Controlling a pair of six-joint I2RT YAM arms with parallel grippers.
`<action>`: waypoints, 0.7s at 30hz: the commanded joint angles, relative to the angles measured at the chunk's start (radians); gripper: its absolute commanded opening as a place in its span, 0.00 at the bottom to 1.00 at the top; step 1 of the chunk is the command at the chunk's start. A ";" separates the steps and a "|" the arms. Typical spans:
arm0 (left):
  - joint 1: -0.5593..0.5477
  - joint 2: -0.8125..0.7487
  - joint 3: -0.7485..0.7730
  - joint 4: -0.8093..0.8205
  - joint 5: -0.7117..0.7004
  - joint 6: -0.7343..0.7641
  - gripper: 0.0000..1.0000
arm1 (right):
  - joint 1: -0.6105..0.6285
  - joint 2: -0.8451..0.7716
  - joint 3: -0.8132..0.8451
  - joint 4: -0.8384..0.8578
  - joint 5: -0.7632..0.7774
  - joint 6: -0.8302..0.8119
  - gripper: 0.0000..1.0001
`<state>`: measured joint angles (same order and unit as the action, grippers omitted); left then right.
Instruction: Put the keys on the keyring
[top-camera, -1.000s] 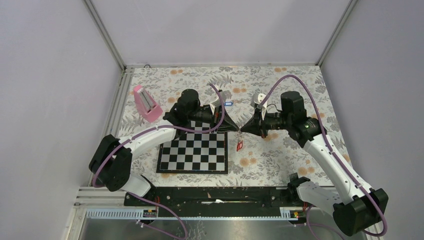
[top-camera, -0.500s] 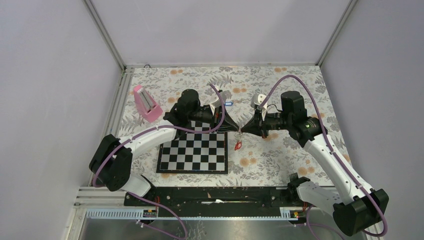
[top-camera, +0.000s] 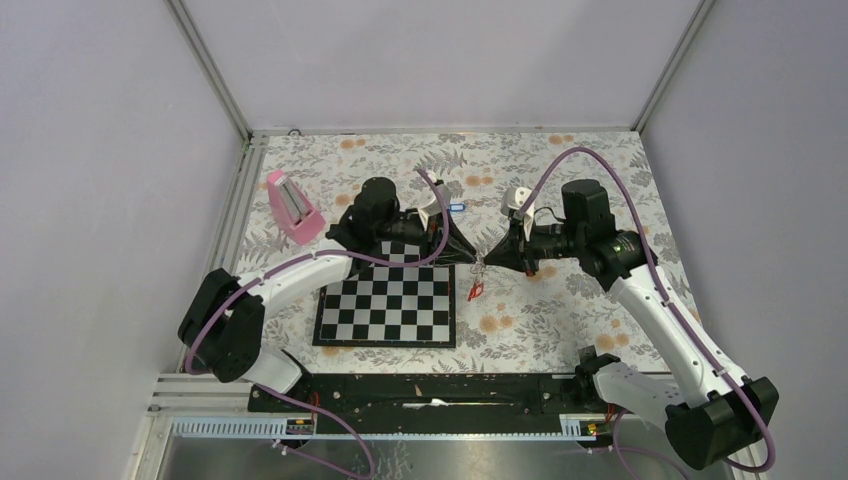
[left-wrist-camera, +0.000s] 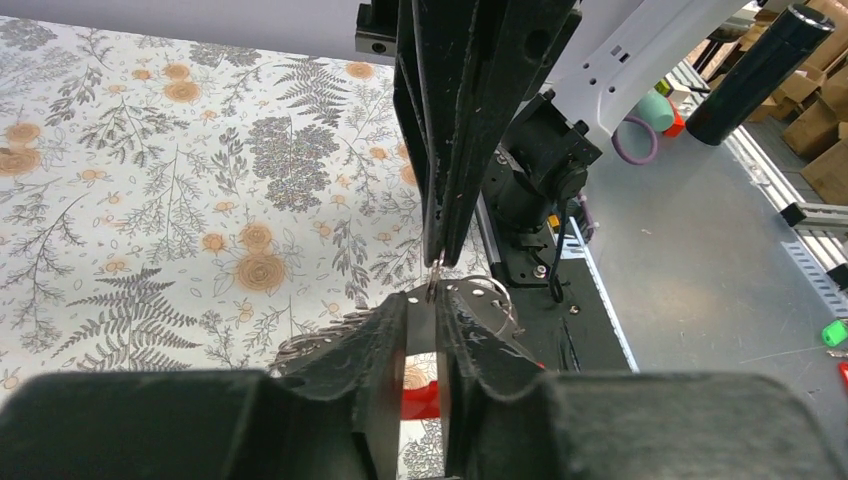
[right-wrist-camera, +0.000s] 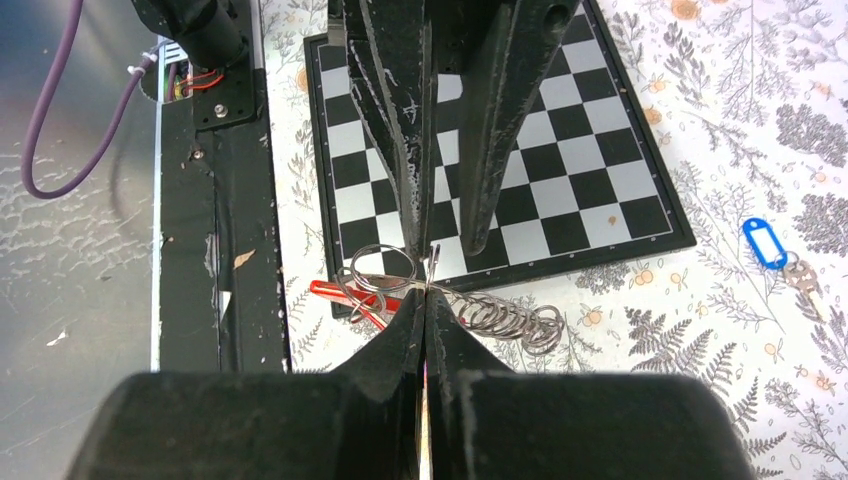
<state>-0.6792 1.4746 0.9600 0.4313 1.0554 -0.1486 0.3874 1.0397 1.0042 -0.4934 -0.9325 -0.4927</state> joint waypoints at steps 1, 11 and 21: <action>0.012 -0.009 0.065 -0.097 0.013 0.135 0.28 | 0.008 0.012 0.053 -0.056 -0.006 -0.037 0.00; 0.001 0.030 0.210 -0.402 0.053 0.421 0.41 | 0.015 0.041 0.064 -0.110 0.039 -0.065 0.00; -0.039 0.071 0.260 -0.474 0.056 0.475 0.42 | 0.015 0.040 0.059 -0.089 0.036 -0.048 0.00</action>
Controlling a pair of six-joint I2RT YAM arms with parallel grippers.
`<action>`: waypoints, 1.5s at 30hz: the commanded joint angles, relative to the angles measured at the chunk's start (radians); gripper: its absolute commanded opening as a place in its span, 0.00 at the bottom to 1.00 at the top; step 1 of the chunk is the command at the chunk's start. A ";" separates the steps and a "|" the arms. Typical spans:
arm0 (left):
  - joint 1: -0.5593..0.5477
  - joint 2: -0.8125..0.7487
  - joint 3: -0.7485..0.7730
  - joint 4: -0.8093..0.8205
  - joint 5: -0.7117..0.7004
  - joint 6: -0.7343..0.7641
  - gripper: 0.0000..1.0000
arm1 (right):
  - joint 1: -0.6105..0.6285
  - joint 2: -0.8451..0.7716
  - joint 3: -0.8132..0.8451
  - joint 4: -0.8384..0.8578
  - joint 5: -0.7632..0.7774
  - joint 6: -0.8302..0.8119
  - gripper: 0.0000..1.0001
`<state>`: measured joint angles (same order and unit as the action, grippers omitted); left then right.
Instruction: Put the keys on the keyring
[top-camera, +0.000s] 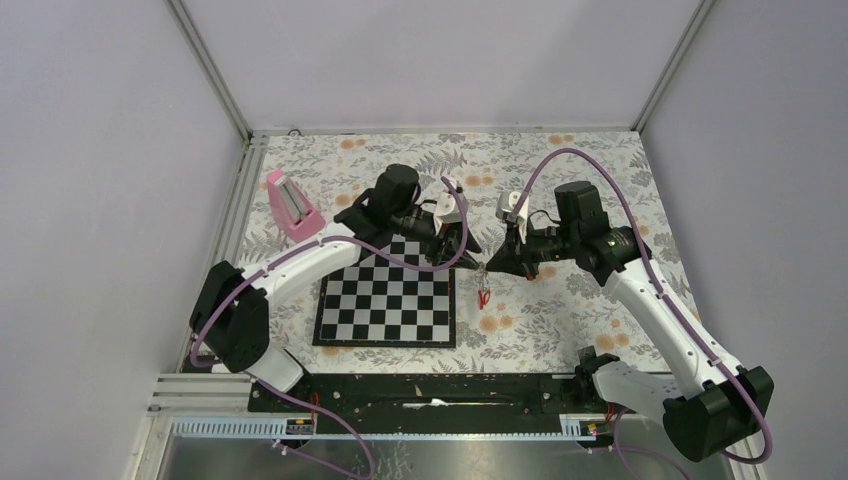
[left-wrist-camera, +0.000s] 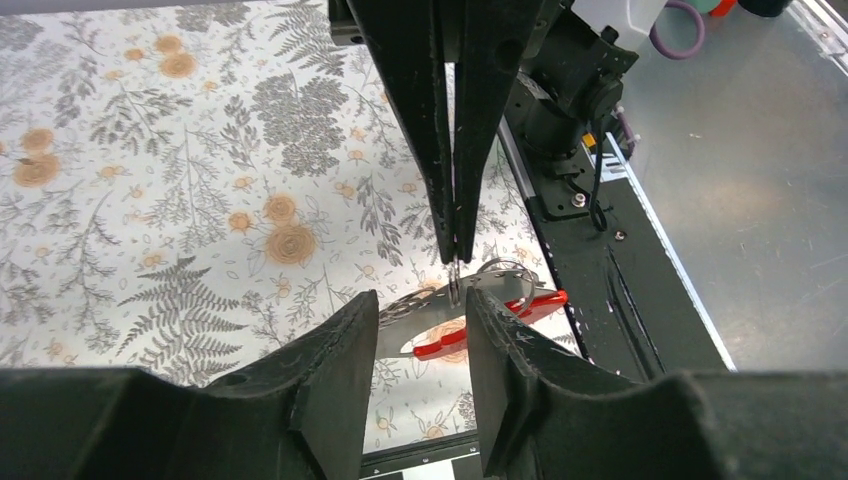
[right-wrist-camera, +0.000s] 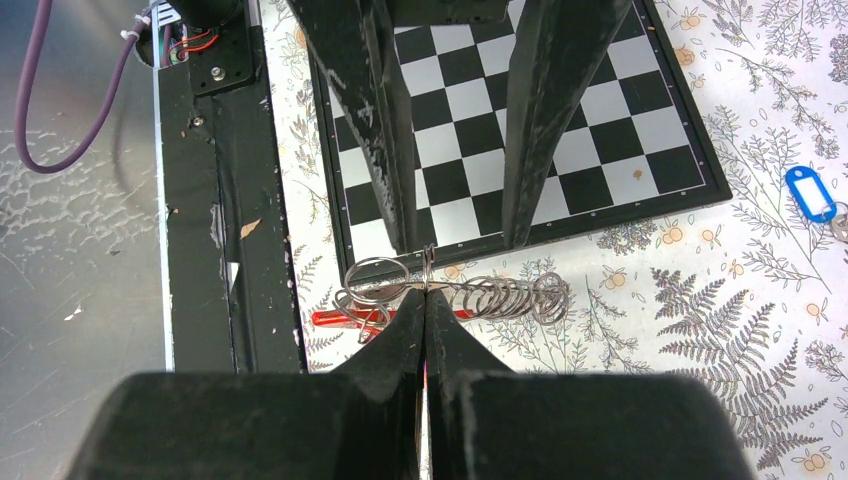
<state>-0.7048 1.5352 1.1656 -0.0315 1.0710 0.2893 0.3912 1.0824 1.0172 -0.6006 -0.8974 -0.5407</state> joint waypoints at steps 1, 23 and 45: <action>-0.016 0.013 0.056 -0.014 0.042 0.036 0.42 | 0.011 -0.003 0.045 0.018 0.004 0.000 0.00; -0.036 0.029 0.059 -0.022 0.032 0.048 0.23 | 0.013 -0.007 0.012 0.040 0.005 0.008 0.00; -0.039 0.027 0.057 -0.014 0.036 0.050 0.15 | 0.012 -0.014 -0.008 0.046 0.014 0.012 0.00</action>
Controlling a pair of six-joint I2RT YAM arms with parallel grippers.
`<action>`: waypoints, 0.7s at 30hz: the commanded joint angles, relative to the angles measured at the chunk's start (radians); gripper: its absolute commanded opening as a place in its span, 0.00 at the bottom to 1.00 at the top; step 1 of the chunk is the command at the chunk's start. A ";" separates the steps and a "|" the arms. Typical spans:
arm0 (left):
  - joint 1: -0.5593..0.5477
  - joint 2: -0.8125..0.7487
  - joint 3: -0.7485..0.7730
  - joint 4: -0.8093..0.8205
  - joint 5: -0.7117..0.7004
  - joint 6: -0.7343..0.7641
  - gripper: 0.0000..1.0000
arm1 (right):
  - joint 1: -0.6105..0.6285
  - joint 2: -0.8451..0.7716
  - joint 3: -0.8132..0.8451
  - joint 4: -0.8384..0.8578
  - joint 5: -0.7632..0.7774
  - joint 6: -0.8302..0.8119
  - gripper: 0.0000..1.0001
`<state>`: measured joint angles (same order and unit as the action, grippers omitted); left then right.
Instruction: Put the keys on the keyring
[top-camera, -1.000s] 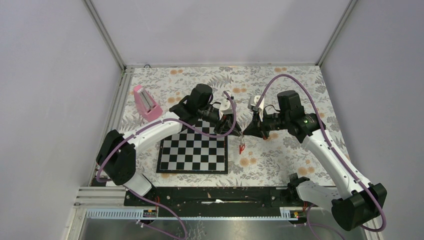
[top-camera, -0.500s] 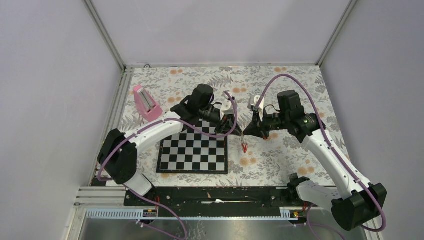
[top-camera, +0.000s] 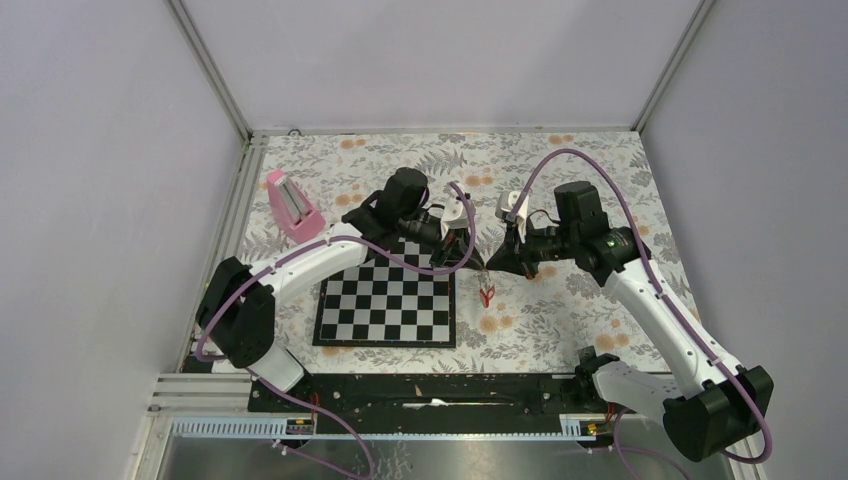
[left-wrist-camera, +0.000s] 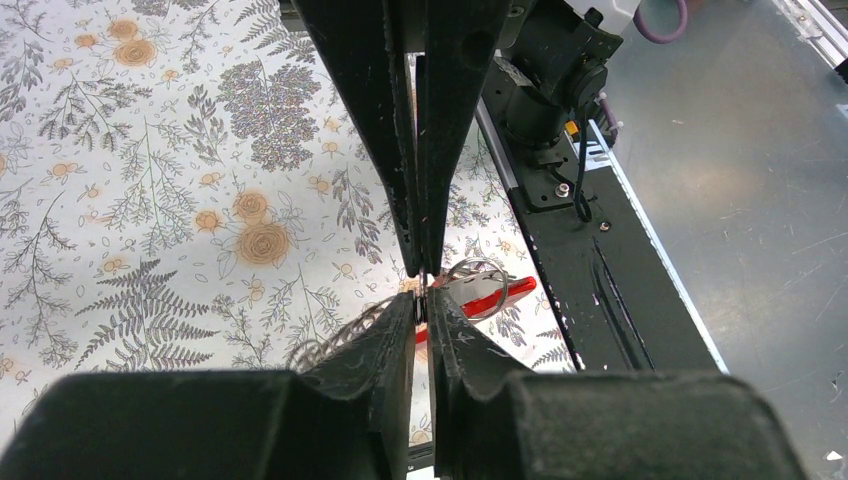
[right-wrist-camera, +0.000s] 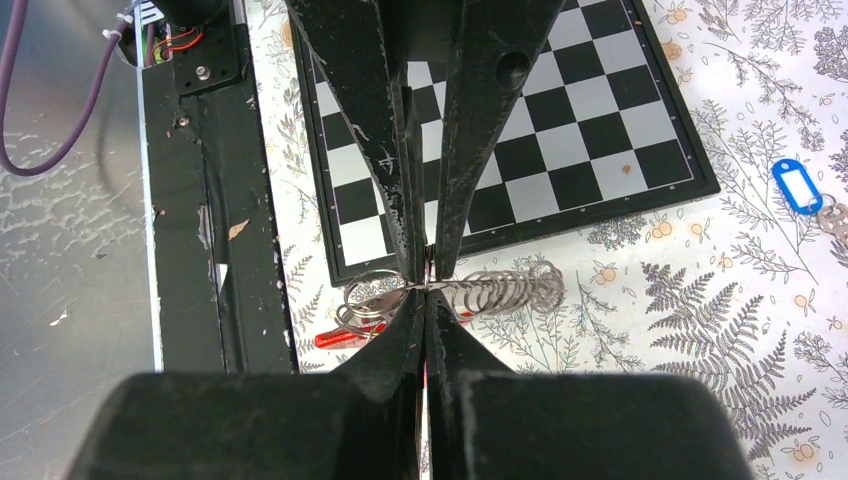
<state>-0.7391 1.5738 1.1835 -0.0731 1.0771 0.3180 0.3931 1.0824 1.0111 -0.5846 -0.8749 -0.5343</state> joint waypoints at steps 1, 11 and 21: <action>-0.005 -0.012 0.037 0.028 0.031 0.023 0.15 | 0.010 -0.014 -0.004 0.029 -0.008 0.005 0.00; -0.005 -0.016 0.035 0.027 0.038 0.030 0.02 | 0.010 -0.022 -0.014 0.029 -0.003 0.005 0.00; 0.013 -0.044 -0.012 0.015 0.074 0.075 0.00 | 0.010 -0.035 -0.015 0.045 0.010 0.035 0.13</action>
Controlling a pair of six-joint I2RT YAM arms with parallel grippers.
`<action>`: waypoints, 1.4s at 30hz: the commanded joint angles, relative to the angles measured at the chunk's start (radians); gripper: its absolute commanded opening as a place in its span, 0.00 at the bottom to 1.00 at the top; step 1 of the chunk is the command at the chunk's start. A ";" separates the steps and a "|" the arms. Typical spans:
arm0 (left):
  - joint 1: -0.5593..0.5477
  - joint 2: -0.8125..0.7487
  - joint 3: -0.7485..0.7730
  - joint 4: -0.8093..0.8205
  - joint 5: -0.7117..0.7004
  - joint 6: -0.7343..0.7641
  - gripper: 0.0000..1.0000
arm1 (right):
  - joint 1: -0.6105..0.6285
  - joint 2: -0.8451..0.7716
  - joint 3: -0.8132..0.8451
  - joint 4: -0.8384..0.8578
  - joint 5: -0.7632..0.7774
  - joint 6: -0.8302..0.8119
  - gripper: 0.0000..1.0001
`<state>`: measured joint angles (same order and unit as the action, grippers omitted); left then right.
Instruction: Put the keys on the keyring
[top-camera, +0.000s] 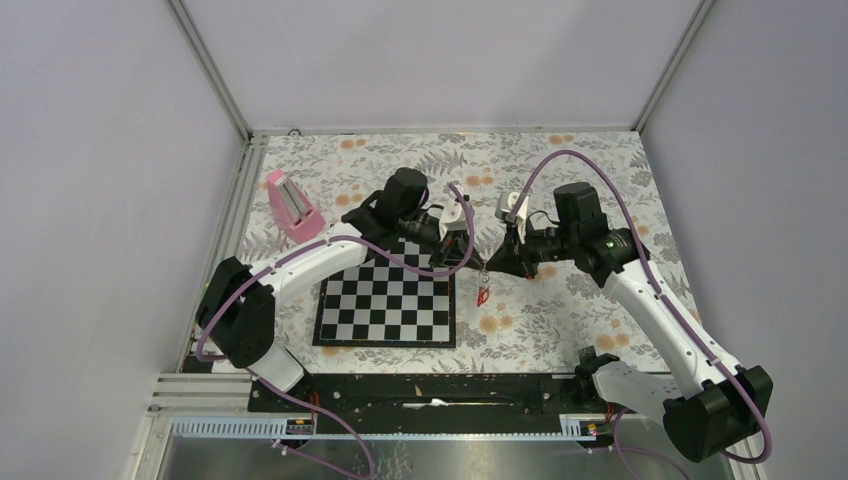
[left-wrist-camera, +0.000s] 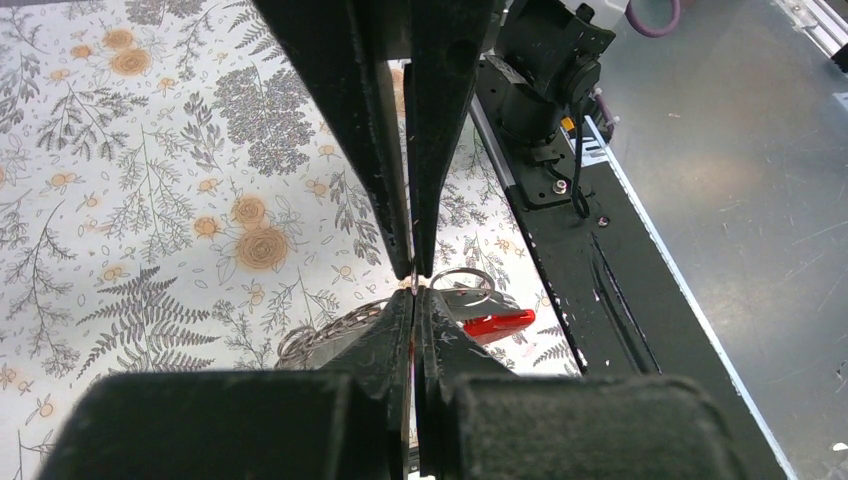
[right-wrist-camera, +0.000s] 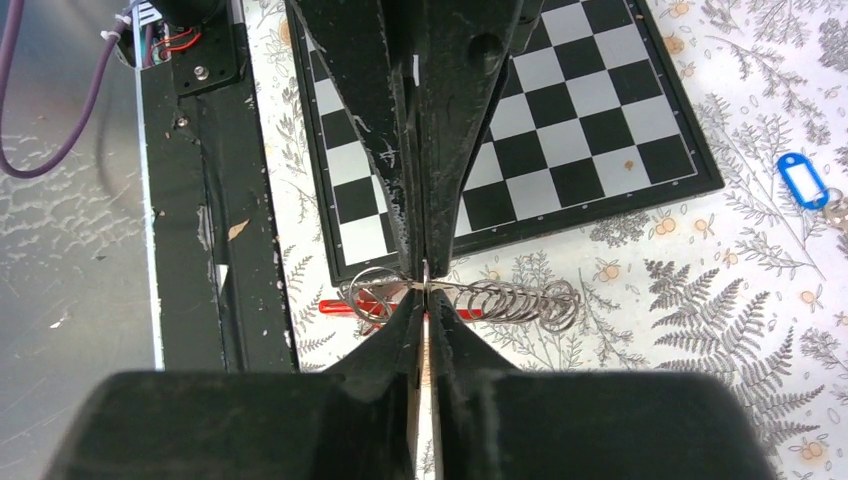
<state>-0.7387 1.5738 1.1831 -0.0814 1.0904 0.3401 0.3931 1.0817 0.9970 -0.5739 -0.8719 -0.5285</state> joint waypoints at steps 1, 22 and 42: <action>0.020 -0.052 -0.026 0.036 0.081 0.051 0.00 | 0.008 -0.044 -0.007 0.041 0.011 0.033 0.20; 0.018 -0.119 -0.401 1.408 0.370 -0.853 0.00 | -0.060 -0.139 -0.047 0.025 -0.073 0.032 0.50; -0.060 -0.231 -0.408 1.244 0.581 -0.783 0.00 | -0.059 -0.135 -0.086 0.046 -0.063 0.036 0.51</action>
<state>-0.7879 1.3811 0.7784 1.1477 1.5455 -0.4381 0.3382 0.9543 0.9047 -0.5549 -0.9108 -0.4931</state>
